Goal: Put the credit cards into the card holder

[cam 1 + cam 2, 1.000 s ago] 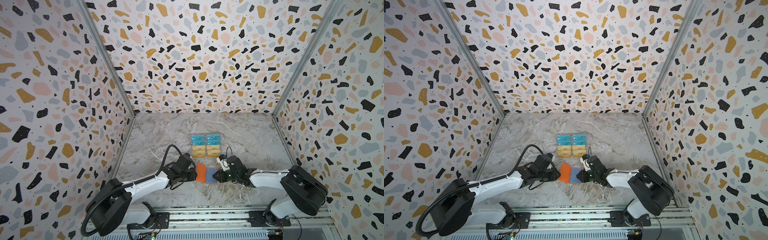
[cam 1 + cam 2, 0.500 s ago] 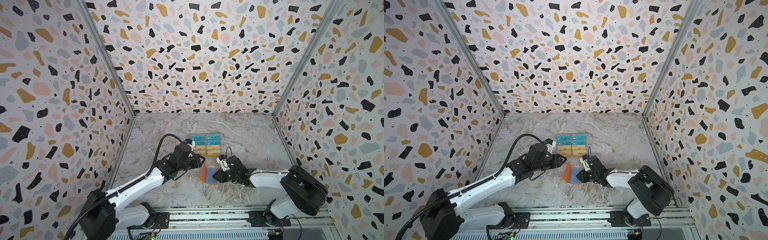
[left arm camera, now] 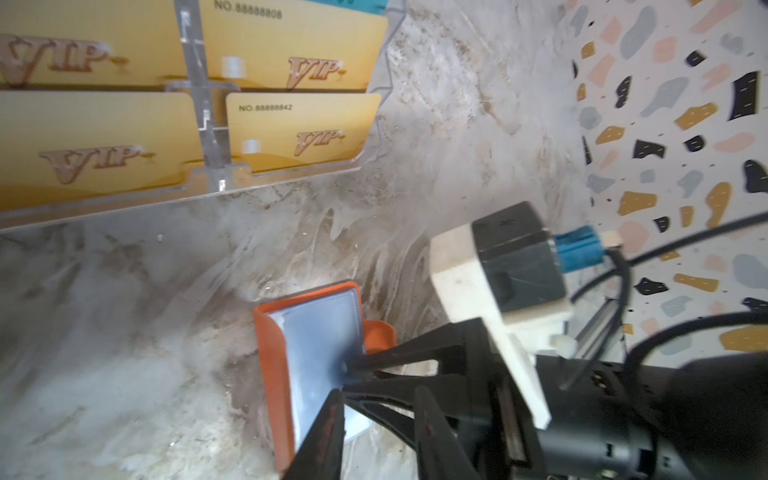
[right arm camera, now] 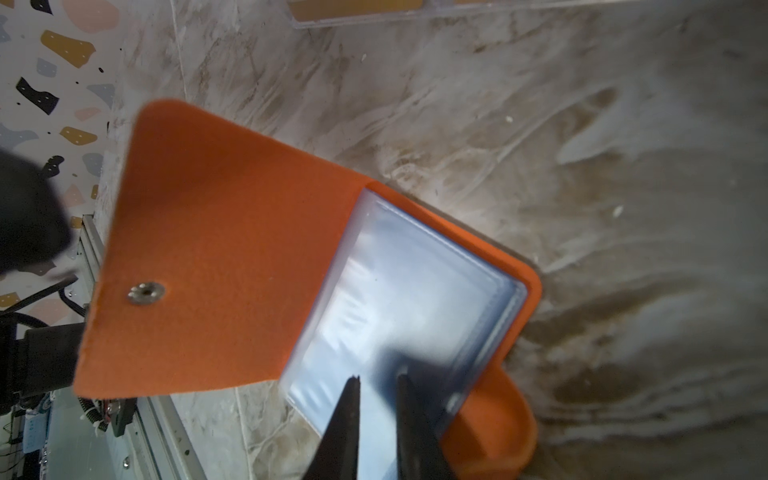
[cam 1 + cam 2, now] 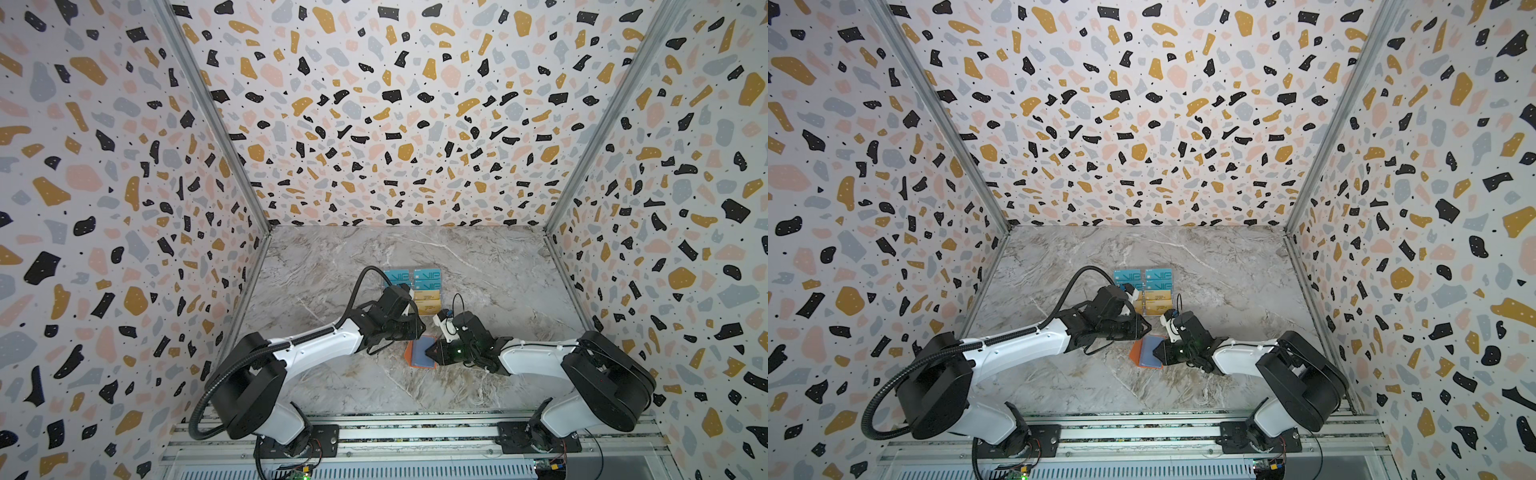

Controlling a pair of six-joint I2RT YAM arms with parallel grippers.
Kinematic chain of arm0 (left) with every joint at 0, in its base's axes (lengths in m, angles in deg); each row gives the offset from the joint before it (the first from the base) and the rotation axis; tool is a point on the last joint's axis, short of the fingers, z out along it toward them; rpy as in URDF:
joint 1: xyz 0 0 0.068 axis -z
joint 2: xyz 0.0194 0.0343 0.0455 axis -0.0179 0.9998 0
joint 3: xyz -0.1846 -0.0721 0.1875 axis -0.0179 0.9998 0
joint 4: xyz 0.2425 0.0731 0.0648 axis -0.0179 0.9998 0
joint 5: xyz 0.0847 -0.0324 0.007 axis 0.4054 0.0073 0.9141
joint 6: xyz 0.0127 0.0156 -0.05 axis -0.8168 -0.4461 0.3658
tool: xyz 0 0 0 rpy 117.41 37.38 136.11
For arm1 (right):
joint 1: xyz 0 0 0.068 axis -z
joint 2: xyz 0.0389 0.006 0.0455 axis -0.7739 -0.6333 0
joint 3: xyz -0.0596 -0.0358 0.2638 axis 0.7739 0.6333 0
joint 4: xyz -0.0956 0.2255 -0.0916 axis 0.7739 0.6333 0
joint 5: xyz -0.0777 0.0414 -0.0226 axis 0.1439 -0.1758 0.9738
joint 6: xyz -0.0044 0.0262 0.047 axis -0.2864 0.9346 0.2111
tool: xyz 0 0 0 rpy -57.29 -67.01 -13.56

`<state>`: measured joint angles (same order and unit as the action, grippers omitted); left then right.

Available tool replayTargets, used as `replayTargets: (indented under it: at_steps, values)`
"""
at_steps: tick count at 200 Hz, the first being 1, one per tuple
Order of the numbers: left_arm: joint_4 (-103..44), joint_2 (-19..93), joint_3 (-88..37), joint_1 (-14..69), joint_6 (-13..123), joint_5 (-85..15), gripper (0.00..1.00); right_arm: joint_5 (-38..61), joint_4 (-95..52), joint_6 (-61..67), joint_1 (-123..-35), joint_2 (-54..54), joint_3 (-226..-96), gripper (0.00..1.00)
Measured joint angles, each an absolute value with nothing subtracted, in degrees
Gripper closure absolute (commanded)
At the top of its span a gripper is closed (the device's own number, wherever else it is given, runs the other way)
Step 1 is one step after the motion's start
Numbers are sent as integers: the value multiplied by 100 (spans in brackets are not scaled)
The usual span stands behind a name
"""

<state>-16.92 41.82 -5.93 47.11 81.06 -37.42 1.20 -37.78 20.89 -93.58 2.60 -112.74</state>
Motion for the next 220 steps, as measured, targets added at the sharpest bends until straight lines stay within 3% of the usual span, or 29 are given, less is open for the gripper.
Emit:
replayTargets:
  at_steps: [100,220]
  values:
    - [-1318,4456,-121,4678,7481,-3291,83,196,-3739,1931,-9358,258,-11366,81]
    - [-3104,4032,1450,4678,8218,-3731,92,185,-3625,1501,-9358,0,-11949,80]
